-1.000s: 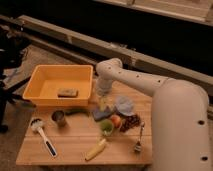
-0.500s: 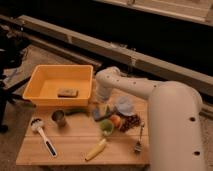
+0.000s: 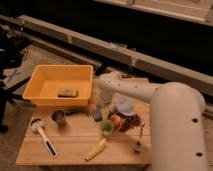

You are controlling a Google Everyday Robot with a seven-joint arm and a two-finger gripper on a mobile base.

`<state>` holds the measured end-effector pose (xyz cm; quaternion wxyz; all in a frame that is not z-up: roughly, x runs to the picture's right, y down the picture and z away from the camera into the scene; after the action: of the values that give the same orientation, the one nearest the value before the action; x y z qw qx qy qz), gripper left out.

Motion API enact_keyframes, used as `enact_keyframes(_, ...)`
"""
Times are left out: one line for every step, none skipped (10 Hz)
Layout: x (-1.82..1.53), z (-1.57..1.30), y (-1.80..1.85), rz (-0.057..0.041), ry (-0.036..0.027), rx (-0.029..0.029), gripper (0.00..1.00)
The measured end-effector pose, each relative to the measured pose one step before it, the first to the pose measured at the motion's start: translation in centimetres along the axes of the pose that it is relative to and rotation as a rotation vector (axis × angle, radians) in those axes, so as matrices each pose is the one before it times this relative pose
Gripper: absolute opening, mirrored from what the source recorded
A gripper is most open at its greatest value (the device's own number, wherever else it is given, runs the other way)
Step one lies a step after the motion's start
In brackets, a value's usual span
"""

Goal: Place sponge in plastic cup

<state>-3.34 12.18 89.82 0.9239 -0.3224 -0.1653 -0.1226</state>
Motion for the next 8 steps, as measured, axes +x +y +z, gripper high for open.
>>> enact_keyframes(-0.306,0.024,-0.214,-0.00546,-0.00081,0.00196,0.71)
enact_keyframes(-0.218,0.038,-0.099,-0.00354,-0.00184,-0.00043,0.60)
enact_keyframes(0.088,0.087,0.207,-0.00093,-0.00123,-0.00770,0.49)
enact_keyframes(0.060,0.081,0.090,-0.00083,-0.00174,-0.00467,0.41)
enact_keyframes(-0.082,0.179,0.082,-0.00586,-0.00008,-0.01085,0.28)
enact_keyframes(-0.011,0.038,0.026,-0.00591,0.00002,-0.00567,0.20)
enact_keyframes(-0.067,-0.093,0.034,-0.01283,0.00152,-0.00536,0.10)
enact_keyframes(0.137,-0.793,0.029,-0.00964,0.00402,0.00432,0.02)
